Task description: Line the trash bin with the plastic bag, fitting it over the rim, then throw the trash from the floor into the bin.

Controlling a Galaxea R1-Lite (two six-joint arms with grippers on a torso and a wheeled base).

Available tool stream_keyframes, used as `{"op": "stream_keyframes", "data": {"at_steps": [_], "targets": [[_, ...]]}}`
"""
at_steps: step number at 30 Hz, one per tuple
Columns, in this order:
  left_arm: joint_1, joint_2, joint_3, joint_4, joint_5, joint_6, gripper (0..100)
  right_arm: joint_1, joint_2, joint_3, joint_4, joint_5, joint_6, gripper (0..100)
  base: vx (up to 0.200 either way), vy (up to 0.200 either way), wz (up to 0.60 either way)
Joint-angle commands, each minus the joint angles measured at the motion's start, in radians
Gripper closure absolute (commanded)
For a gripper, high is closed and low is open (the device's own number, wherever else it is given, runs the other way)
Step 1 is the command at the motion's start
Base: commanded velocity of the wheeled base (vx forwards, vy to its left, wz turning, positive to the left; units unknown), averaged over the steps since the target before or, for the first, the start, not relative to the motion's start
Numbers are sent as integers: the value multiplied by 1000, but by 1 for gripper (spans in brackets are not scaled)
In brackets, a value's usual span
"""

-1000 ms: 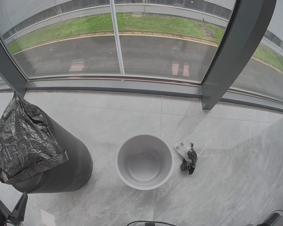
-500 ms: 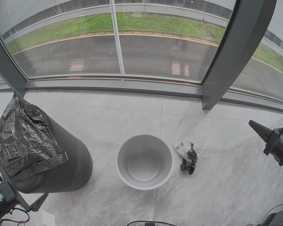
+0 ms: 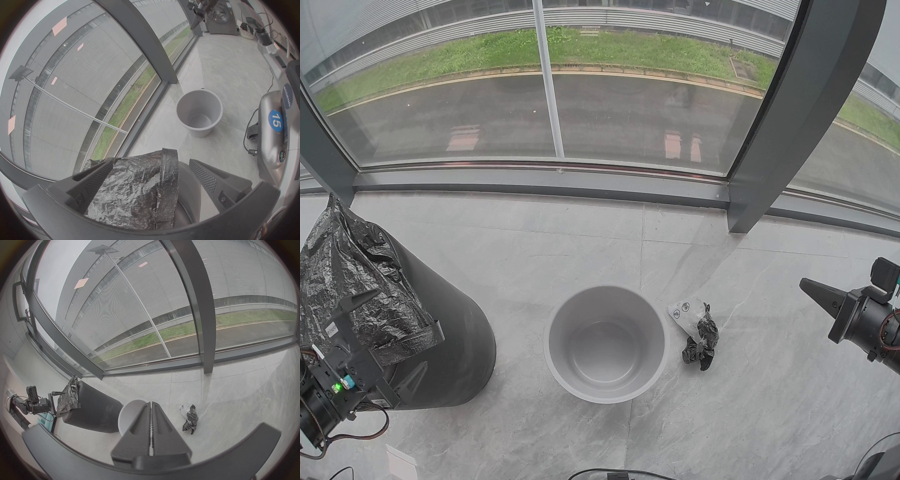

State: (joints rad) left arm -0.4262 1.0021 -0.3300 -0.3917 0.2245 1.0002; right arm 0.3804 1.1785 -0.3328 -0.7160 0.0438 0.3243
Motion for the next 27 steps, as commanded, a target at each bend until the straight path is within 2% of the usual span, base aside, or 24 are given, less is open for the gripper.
{"op": "stream_keyframes", "data": {"at_steps": [1,6,8,13,27], "targets": [[-3,93,43,-49,23,1,0,0,7,1,0,1,1,100,0,0,0],[-3,104,46,-59,41,5,0,-2,9,3,0,1,1,100,0,0,0],[-3,131,40,-73,99,1,0,-2,18,3,0,1,1,100,0,0,0],[7,191,45,-157,156,3,0,-2,35,3,-2,1,2,100,0,0,0],[9,220,37,-203,159,0,0,-3,38,3,-2,1,6,100,0,0,0]]}}
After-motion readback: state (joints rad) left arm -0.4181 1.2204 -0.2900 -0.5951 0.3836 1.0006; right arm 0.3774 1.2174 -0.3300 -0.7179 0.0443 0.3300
